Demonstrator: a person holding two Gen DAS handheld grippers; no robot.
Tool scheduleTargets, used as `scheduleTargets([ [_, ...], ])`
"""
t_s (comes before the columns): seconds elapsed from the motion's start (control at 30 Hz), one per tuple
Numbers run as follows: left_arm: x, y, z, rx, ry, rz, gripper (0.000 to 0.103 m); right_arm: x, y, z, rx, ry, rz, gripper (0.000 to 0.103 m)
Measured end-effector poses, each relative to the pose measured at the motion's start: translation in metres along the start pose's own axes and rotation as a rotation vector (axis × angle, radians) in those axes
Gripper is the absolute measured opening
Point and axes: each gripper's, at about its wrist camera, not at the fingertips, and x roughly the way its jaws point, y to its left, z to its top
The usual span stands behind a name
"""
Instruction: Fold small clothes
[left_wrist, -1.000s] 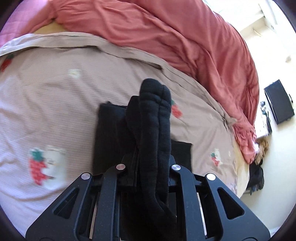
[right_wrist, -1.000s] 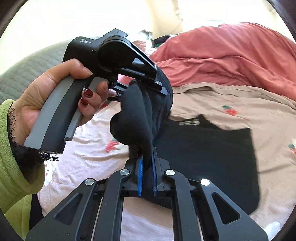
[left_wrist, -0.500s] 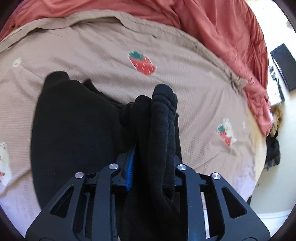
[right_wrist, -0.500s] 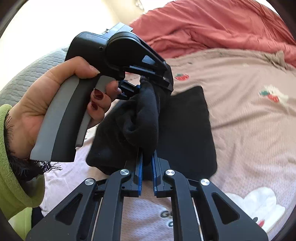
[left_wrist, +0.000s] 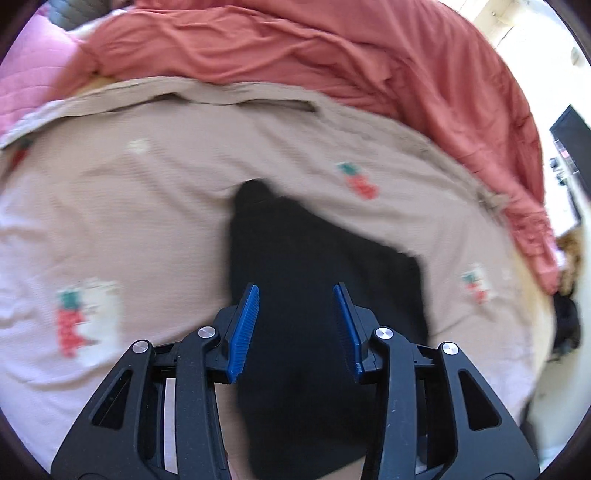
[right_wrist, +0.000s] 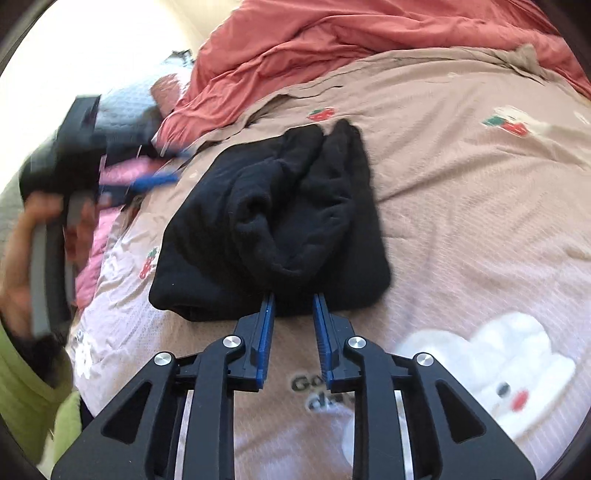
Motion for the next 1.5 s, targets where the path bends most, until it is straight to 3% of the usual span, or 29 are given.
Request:
scheduleTargets([
  [0.13, 0.008, 0.010, -0.023, 0.057, 0.012, 0.069, 0.033, -0.025, -0.012, 0.009, 0.059, -0.073, -0.010, 0.036],
  [0.2, 0.010, 0.009, -0.034, 0.080, 0.001, 0.065, 0.033, -0.033, -0.013, 0.023, 0.054, -0.110, -0.007, 0.051],
  [0.27, 0.009, 0.010, -0.038, 0.095, -0.010, 0.068, 0.033, -0.032, -0.012, 0.040, 0.044, -0.120, 0.016, 0.059],
  [0.4, 0.010, 0.003, -0.040, 0.115, -0.017, 0.082, 0.032, -0.008, -0.014, 0.079, 0.051, -0.070, 0.057, 0.064],
  [0.57, 0.011, 0.004, -0.041, 0.111, -0.015, 0.071, 0.032, 0.047, -0.018, 0.124, 0.050, 0.032, 0.010, 0.065],
  [0.67, 0.011, 0.005, -0.042, 0.108, -0.019, 0.064, 0.032, 0.072, -0.021, 0.133, 0.053, 0.075, -0.027, 0.065],
  [0.77, 0.010, 0.004, -0.043, 0.114, -0.023, 0.064, 0.032, 0.092, -0.016, 0.137, 0.001, 0.127, -0.040, 0.047],
  [0.83, 0.010, 0.003, -0.043, 0.124, -0.026, 0.061, 0.032, 0.099, -0.011, 0.137, -0.034, 0.135, -0.072, 0.047],
  [0.97, 0.011, 0.000, -0.044, 0.133, -0.028, 0.066, 0.032, 0.109, -0.009, 0.138, -0.015, 0.143, -0.051, 0.047],
  [1.03, 0.012, 0.000, -0.044, 0.132, -0.029, 0.066, 0.032, 0.110, -0.005, 0.139, -0.021, 0.138, -0.043, 0.041],
  [1.17, 0.010, 0.000, -0.046, 0.137, -0.032, 0.072, 0.032, 0.107, 0.009, 0.142, -0.113, 0.120, -0.073, 0.019],
  [1.33, 0.007, -0.003, -0.046, 0.132, -0.034, 0.069, 0.031, 0.100, 0.015, 0.143, -0.187, 0.094, -0.094, 0.012],
  [1.5, -0.007, -0.014, -0.046, 0.157, -0.056, 0.020, 0.032, 0.075, 0.016, 0.154, -0.244, 0.036, -0.093, 0.012],
])
